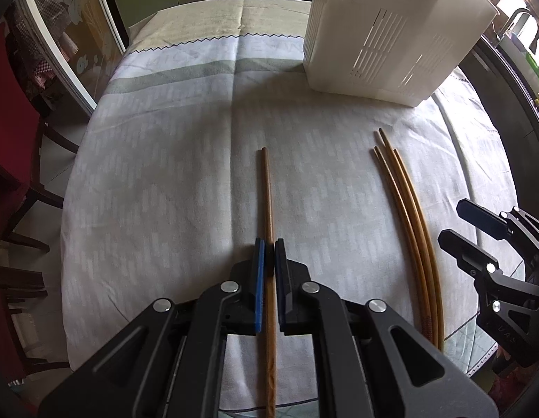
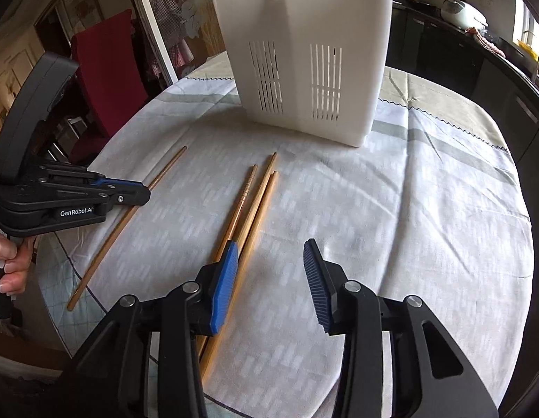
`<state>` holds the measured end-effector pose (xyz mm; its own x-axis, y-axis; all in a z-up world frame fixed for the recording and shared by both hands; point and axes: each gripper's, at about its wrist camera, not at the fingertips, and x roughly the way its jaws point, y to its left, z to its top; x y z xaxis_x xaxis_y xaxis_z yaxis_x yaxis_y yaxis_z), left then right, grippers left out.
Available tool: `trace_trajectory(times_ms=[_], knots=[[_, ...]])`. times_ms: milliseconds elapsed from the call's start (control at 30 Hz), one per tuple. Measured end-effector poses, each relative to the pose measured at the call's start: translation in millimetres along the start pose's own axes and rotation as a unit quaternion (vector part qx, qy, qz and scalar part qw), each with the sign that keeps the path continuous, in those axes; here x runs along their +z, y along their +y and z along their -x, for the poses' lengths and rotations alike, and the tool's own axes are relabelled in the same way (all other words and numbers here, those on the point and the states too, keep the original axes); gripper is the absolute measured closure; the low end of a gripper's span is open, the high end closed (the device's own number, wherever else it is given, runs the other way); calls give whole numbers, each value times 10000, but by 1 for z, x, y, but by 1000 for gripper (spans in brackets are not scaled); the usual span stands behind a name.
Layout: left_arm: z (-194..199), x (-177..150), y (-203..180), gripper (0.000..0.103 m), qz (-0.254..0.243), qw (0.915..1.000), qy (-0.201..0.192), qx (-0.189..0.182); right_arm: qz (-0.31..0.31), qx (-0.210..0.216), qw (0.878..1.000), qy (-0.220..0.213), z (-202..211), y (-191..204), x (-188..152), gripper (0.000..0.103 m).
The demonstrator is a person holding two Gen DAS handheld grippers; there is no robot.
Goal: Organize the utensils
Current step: 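Grasp a wooden chopstick with the right tool while the left tool holds its chopstick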
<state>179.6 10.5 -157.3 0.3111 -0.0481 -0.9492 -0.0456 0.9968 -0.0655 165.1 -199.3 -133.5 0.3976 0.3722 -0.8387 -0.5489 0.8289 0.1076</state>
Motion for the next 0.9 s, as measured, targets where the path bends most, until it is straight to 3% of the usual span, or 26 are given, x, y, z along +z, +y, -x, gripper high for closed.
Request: trace_trajectory(times_ms=[100, 600, 733, 900], knots=[[0, 0, 1, 97, -6, 10000, -2, -59, 154, -292, 9995, 26, -4, 5, 0, 64], [1, -1, 3, 96, -25, 9998, -60, -194, 496, -703, 9961, 188, -10, 21, 3, 66], [1, -1, 3, 96, -40, 9998, -68, -204, 328, -769, 9962, 241, -5, 5, 0, 68], [0, -1, 2, 96, -67, 9998, -60, -178, 425, -649, 9967, 234, -9, 14, 3, 69]])
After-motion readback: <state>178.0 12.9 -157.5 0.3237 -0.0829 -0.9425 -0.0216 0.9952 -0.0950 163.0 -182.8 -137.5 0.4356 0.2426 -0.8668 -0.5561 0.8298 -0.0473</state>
